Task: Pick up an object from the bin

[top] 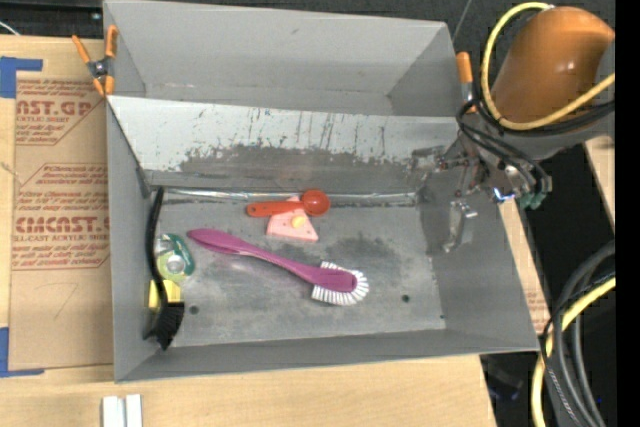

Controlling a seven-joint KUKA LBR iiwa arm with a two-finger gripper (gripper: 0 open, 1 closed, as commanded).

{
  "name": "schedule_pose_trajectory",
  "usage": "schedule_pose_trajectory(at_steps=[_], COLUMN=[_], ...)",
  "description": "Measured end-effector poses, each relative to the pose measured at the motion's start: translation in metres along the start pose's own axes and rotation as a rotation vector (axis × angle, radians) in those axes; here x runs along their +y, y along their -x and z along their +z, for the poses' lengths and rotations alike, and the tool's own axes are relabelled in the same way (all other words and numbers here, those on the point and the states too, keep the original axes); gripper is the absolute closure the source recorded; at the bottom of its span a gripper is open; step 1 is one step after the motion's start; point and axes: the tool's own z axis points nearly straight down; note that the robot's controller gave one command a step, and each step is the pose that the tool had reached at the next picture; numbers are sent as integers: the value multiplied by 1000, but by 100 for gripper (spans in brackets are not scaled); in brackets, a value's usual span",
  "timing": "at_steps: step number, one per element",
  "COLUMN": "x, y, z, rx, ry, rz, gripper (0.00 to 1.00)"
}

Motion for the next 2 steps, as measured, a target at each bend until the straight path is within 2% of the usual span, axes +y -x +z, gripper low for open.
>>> schedule_pose_trajectory(at_steps=[1,2], x=[-3,6], y=[-12,-4], z=[2,-31], rx=[21,4], ry=[9,-4], rz=[-15,-102], gripper=[0,0])
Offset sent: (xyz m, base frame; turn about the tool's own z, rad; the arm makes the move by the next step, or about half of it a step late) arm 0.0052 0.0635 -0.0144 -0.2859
